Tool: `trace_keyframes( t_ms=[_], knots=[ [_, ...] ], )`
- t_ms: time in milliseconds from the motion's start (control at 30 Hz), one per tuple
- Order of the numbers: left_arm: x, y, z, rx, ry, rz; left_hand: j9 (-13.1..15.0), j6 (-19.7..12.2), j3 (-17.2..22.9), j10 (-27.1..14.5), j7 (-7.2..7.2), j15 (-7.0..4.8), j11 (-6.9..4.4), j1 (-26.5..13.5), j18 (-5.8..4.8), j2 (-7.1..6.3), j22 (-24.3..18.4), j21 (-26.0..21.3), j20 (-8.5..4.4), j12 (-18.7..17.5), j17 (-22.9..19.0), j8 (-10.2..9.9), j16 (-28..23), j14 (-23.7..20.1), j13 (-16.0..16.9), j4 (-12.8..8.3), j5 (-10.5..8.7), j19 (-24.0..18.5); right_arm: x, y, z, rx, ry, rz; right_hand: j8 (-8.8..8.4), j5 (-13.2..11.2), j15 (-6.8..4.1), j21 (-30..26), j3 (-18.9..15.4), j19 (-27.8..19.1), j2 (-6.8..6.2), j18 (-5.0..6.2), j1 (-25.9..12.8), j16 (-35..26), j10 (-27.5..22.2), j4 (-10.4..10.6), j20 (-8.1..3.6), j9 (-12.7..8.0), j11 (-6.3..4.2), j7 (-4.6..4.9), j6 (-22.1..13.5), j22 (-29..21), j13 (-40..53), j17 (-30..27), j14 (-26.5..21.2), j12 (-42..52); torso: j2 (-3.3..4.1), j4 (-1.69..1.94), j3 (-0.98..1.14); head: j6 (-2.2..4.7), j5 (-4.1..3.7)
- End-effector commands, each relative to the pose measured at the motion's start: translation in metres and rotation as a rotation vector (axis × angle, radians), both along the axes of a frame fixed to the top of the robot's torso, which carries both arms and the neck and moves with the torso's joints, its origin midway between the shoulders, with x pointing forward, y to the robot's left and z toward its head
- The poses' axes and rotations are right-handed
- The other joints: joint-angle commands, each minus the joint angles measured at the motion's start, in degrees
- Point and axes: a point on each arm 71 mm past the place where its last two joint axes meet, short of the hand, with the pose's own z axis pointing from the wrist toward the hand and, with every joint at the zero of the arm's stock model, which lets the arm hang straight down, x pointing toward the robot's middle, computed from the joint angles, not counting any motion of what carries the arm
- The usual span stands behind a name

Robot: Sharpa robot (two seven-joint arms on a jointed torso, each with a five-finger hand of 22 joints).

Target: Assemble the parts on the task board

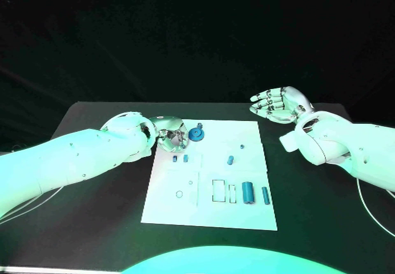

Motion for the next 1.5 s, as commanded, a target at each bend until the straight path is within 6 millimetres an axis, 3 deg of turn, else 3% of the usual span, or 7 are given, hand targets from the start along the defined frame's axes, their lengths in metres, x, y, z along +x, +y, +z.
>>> trace_keyframes(
  t_ms=[33,400,1167,1500],
  knots=[
    [-0.0017,-0.0019,-0.0031,0.017,0.024,-0.014,0.0,0.4,-0.2,0.5,0.01,-0.1,0.04,-0.3,-0.25,0.19,0.1,-0.1,-0.08,-0.2,0.0,0.0,-0.3,0.0,0.1,-0.1,-0.31,0.1,-0.0006,0.0019,0.0004,-0.002,-0.008,0.018,-0.19,-0.2,-0.27,0.1,0.3,-0.1,0.01,0.69,-0.5,0.4,0.5,0.1,0.05,-0.1,-0.07,2.13,0.5,-0.1,0.0,-0.1,0.3,-0.4,0.01,-0.01,0.0,-0.02,0.02],
    [-0.0009,-0.0009,-0.0065,0.044,0.032,-0.009,-0.1,0.0,-0.6,0.6,0.15,-0.06,0.13,-0.6,-0.13,0.02,-0.5,-0.6,-0.11,-0.5,-0.5,-0.5,-0.4,-0.3,0.3,-0.1,-0.39,-0.4,-0.0006,0.0018,0.0004,-0.002,-0.008,0.018,-0.19,-0.2,-0.27,0.1,0.4,-0.5,-0.02,0.68,-0.5,0.4,0.5,0.1,0.05,-0.1,-0.07,2.13,0.5,-0.2,0.0,-0.1,0.3,-0.4,0.01,-0.07,0.06,-0.08,-0.14],
    [-0.0007,0.0007,-0.005,0.025,0.014,-0.011,-0.6,-1.6,-0.8,1.4,0.44,-0.04,0.12,-0.7,-0.13,-0.09,-0.6,-0.9,-0.09,-1.0,-0.6,-2.2,-0.5,-0.3,0.8,-0.2,-0.39,-0.3,0.0001,0.001,-0.0003,-0.003,-0.007,0.014,-0.2,-0.3,-0.26,0.1,0.4,-0.7,-0.05,0.68,-0.6,0.4,0.5,0.1,0.05,-0.1,-0.06,2.14,0.5,-0.3,0.0,-0.2,0.3,-0.4,0.0,0.04,-0.06,-0.05,-0.25],
    [0.0002,0.0044,-0.006,0.034,0.022,0.003,-1.5,-4.0,-0.9,1.3,0.91,0.09,0.3,-1.0,-0.07,-0.61,-1.1,-1.5,-0.03,-2.0,-1.2,-4.5,-0.6,-0.6,1.3,-0.1,-0.35,-0.5,0.0001,0.0009,-0.0005,-0.004,-0.007,0.012,-0.21,-0.3,-0.25,0.0,0.5,-0.8,-0.1,0.67,-0.6,0.4,0.5,0.0,0.06,-0.1,-0.05,2.15,0.5,-0.3,0.0,-0.2,0.2,-0.5,-0.01,0.03,-0.03,-0.17,-0.21]
  ],
)
